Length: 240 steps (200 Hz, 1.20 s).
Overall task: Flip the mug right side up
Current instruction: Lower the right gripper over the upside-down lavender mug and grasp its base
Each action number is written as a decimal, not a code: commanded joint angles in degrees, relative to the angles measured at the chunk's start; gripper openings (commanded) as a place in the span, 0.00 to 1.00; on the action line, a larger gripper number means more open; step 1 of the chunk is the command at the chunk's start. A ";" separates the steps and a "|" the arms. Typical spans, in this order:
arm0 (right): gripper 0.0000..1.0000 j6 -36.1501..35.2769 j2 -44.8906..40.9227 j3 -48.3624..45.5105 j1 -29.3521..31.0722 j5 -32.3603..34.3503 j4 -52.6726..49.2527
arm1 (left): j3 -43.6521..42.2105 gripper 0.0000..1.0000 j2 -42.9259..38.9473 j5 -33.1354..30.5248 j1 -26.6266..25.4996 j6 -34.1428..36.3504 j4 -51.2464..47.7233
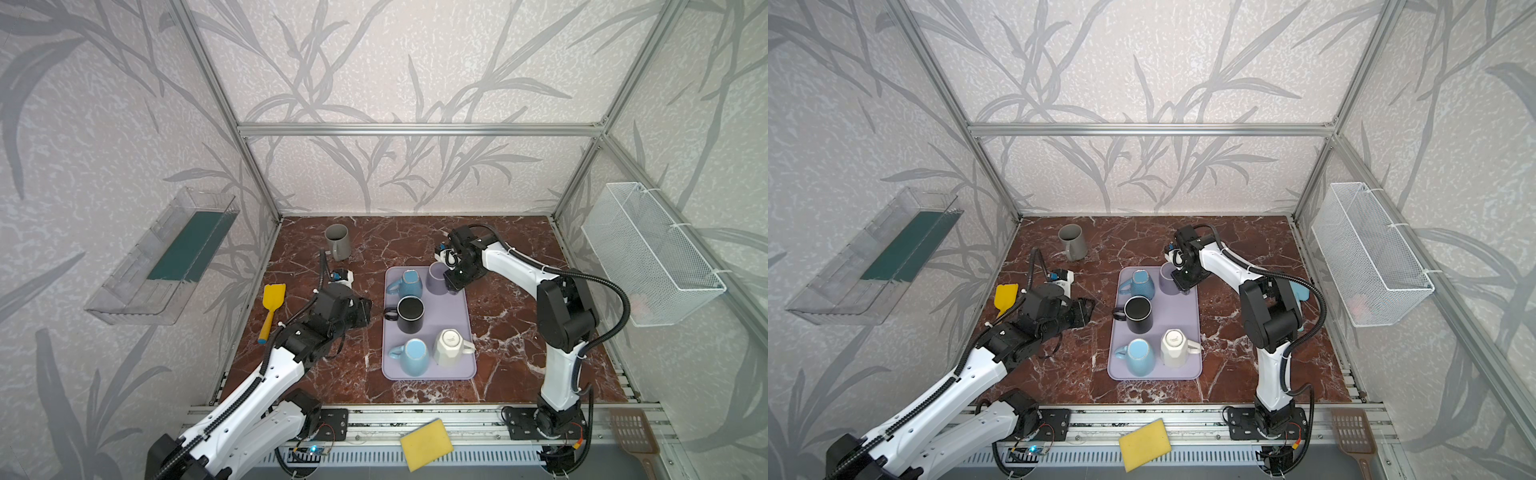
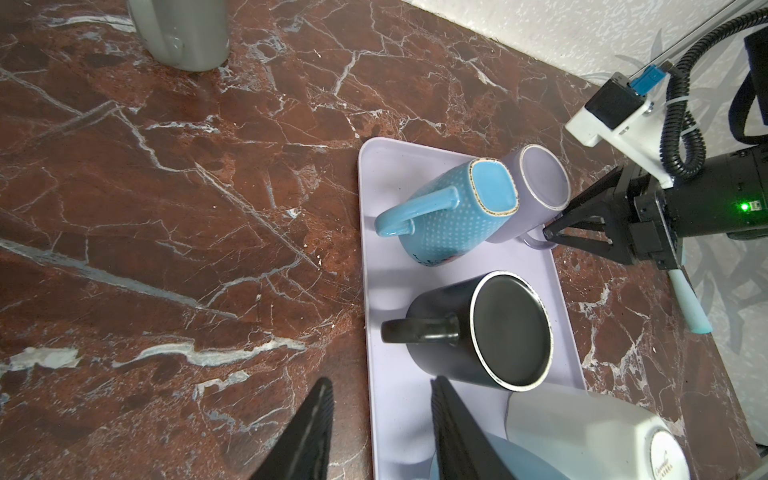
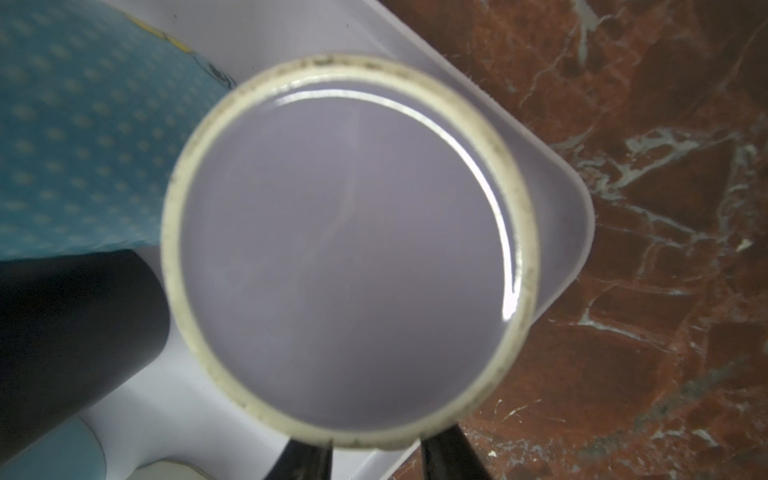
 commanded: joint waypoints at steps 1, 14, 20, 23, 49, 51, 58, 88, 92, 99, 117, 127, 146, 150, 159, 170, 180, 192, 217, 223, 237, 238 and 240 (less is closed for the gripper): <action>0.36 -0.84 1.27 1.60 -0.11 0.18 -1.50 | 0.80 0.42 0.21 -0.12 -0.25 -0.76 -0.66; 0.35 -0.79 1.61 1.89 -0.12 0.08 -1.56 | 0.68 0.42 0.15 -0.12 -0.30 -0.80 -0.83; 0.35 -0.92 1.79 2.05 -0.12 0.08 -1.74 | 0.59 0.42 0.12 -0.20 -0.32 -0.88 -0.85; 0.35 -0.93 1.87 2.08 -0.12 0.14 -1.86 | 0.54 0.42 0.12 -0.19 -0.28 -0.90 -0.71; 0.35 -0.83 1.95 1.96 -0.06 0.17 -1.57 | 0.32 0.41 0.21 0.48 -0.25 -0.83 0.00; 0.35 -0.84 1.97 1.92 -0.03 0.10 -1.58 | 0.29 0.41 0.21 0.65 -0.30 -0.85 0.15; 0.35 -0.79 2.02 1.91 -0.04 -0.05 -1.49 | 0.08 0.41 0.10 0.80 -0.31 -0.85 0.52; 0.34 -0.81 2.59 2.16 -0.03 -0.01 -1.55 | 0.28 0.41 -0.06 0.67 -0.32 -0.65 0.15; 0.33 -0.87 2.59 2.16 -0.03 -0.01 -1.62 | 0.27 0.41 -0.05 0.72 -0.27 -0.63 0.12; 0.33 -0.82 2.72 2.17 -0.03 0.08 -1.62 | 0.16 0.40 -0.10 0.76 -0.30 -0.65 0.14; 0.32 -0.86 2.94 2.33 -0.03 -0.11 -1.53 | 0.20 0.40 -0.14 0.76 -0.29 -0.68 0.19; 0.31 -0.84 3.01 2.35 -0.03 -0.12 -1.52 | 0.28 0.40 -0.15 0.76 -0.25 -0.56 0.03; 0.27 -0.86 2.91 2.32 -0.03 -0.10 -1.57 | 0.44 0.40 -0.14 0.65 -0.31 -0.51 -0.13; 0.26 -0.84 2.94 2.22 -0.03 -0.10 -1.50 | 0.45 0.40 -0.15 0.60 -0.32 -0.45 -0.11; 0.24 -0.86 2.86 2.20 -0.03 -0.18 -1.38 | 0.54 0.40 -0.07 0.62 -0.31 -0.46 -0.10; 0.23 -0.85 2.94 2.17 -0.03 -0.36 -1.31 | 0.62 0.40 0.01 0.76 -0.29 -0.43 -0.14; 0.22 -0.89 2.98 2.17 -0.03 -0.45 -1.31 | 0.63 0.40 0.02 0.80 -0.32 -0.36 -0.20; 0.20 -0.91 2.86 2.16 -0.03 -0.45 -1.28 | 0.63 0.40 0.12 0.69 -0.27 -0.32 -0.23; 0.16 -0.89 2.37 1.86 -0.03 -0.62 -1.09 | 0.69 0.40 0.25 0.66 -0.32 -0.28 -0.23; 0.14 -0.79 2.19 1.80 -0.03 -0.71 -1.04 | 0.79 0.40 0.33 0.76 -0.24 -0.34 -0.15; 0.10 -0.70 1.68 1.49 -0.03 -0.88 -0.66 | 0.66 0.40 0.28 0.78 -0.27 -0.28 -0.37; 0.10 -0.70 1.65 1.48 -0.03 -0.89 -0.61 | 0.69 0.40 0.29 0.77 -0.30 -0.32 -0.30; 0.09 -0.70 1.56 1.43 -0.03 -0.95 -0.53 | 0.69 0.40 0.23 0.81 -0.31 -0.26 -0.34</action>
